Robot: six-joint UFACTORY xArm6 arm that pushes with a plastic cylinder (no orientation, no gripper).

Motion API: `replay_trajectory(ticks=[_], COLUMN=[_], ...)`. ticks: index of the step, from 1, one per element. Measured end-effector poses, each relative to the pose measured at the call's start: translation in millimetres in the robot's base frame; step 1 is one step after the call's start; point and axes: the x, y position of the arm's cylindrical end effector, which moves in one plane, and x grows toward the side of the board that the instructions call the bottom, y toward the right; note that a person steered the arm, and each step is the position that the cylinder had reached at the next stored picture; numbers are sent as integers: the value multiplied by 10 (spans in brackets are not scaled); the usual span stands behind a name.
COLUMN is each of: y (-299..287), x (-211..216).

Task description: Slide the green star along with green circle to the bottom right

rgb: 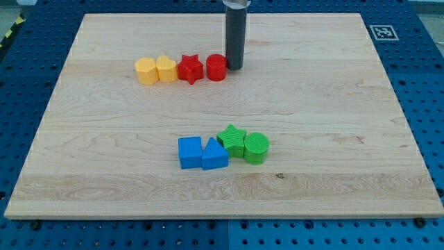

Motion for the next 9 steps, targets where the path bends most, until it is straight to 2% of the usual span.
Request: replay_trajectory(ticks=[3,5,6,7,8,9], y=[41,-58,-624,-1150,-1121,-728], x=[239,851,1074,1076,1156,1345])
